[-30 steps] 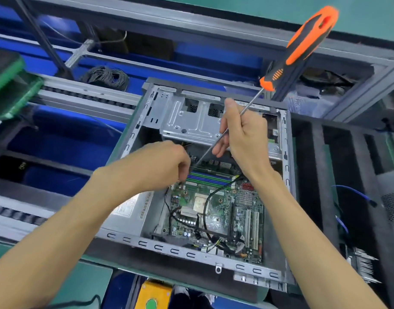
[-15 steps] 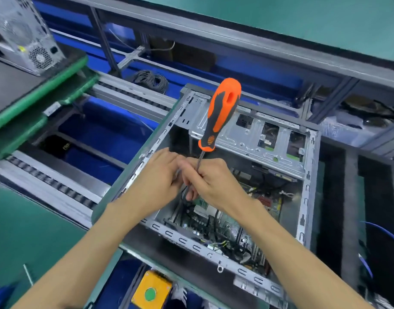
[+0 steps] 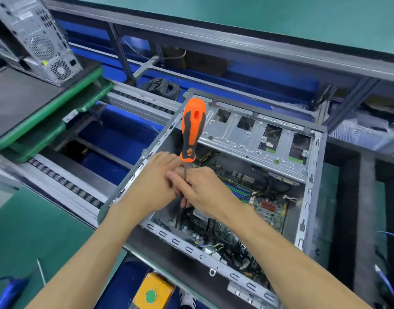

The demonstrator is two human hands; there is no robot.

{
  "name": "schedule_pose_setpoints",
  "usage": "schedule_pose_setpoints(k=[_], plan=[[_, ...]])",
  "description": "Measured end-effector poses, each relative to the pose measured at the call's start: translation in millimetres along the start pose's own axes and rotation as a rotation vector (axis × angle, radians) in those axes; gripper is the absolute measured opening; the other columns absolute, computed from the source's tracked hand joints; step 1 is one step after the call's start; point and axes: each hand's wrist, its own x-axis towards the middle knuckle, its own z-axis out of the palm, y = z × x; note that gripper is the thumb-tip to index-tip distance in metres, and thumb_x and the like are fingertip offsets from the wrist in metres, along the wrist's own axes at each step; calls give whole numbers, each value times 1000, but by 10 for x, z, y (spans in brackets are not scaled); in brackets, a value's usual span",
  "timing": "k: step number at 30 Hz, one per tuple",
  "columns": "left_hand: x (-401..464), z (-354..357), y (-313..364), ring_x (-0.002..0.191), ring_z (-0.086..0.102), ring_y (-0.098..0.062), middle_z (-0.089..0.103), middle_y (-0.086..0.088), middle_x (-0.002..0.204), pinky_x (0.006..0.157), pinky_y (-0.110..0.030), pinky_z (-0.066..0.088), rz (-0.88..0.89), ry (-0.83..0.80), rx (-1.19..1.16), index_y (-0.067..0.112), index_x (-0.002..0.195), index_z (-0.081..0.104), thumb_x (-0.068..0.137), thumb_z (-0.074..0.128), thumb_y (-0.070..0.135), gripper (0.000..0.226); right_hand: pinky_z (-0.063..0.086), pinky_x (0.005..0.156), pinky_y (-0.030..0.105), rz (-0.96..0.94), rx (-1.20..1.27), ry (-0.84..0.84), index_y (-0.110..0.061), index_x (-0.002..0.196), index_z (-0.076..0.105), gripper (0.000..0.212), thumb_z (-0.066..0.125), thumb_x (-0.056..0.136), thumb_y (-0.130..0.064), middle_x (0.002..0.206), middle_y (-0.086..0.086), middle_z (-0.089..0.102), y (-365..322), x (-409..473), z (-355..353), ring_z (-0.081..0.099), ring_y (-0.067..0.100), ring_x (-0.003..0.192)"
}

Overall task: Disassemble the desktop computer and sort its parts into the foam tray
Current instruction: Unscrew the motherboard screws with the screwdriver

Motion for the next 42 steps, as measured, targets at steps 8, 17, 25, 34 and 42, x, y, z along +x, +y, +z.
schedule_pose_setpoints(k=[8,17,25,34,42], plan=[[8,-26,16,86,53,-23,58,-2,86,89,-36,42,-20,6,-58,10,92,64,69,30,30,46,55,73,38,-4,12,7,-13,74,53,44,41,109,-36,57,1,63,-28,-15,-24,65,11,62],[3,-25,10,83,51,-23,56,-3,83,81,-33,42,-27,17,-90,8,89,62,69,33,31,42,54,76,34,35,-39,-22,-9,72,58,52,38,109,-39,55,-1,63,-58,-23,-36,66,11,63],[17,12,-55,84,49,-18,55,2,86,80,-25,39,-21,-22,-9,13,91,62,69,33,34,42,54,76,35,43,-54,-45,-7,74,60,52,38,109,-39,61,4,65,-133,-42,-56,65,12,60],[11,53,-96,83,46,-14,56,2,86,78,-21,34,-4,25,21,15,91,62,78,40,27,28,52,80,40,54,-94,-90,-5,76,57,50,37,109,-37,67,6,65,-172,-52,-78,66,14,65],[-13,28,-19,77,53,-28,58,-10,80,75,-19,27,18,101,25,2,86,66,75,60,-9,17,49,78,47,11,-164,-184,-11,84,45,35,33,111,-31,79,4,53,-249,-106,-139,61,23,77]])
